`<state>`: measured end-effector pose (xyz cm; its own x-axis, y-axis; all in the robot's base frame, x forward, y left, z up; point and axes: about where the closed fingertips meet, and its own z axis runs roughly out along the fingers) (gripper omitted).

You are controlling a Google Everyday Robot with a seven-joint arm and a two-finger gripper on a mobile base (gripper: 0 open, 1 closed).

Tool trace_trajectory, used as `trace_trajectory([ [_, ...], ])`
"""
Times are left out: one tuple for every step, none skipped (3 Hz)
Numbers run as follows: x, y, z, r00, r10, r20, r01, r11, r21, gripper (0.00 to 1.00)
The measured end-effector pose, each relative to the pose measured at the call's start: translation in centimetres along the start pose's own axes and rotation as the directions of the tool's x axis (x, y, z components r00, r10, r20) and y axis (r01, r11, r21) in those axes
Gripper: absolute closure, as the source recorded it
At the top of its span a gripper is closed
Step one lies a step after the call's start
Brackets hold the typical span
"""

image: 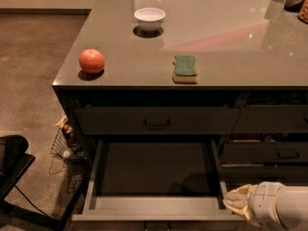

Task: Close middle drawer

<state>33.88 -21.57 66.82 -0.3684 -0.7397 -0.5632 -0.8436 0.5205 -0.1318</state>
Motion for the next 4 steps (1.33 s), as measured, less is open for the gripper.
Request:
trace_trajectory([
  [2.3,1.5,3.1,0.999,0.034,-0.005,-0.034,0.9993,-0.014,1.00],
  [7.9,6.3,9.9,0.996,0.073,-0.052,-0.077,0.9940,-0.077,1.00],
  [13.5,8.1,16.5,0.994,0.107,-0.034,-0.109,0.9908,-0.080,1.00],
  [15.2,7.8,20.5,0.993,0.114,0.013,-0.112,0.9887,-0.099,1.00],
])
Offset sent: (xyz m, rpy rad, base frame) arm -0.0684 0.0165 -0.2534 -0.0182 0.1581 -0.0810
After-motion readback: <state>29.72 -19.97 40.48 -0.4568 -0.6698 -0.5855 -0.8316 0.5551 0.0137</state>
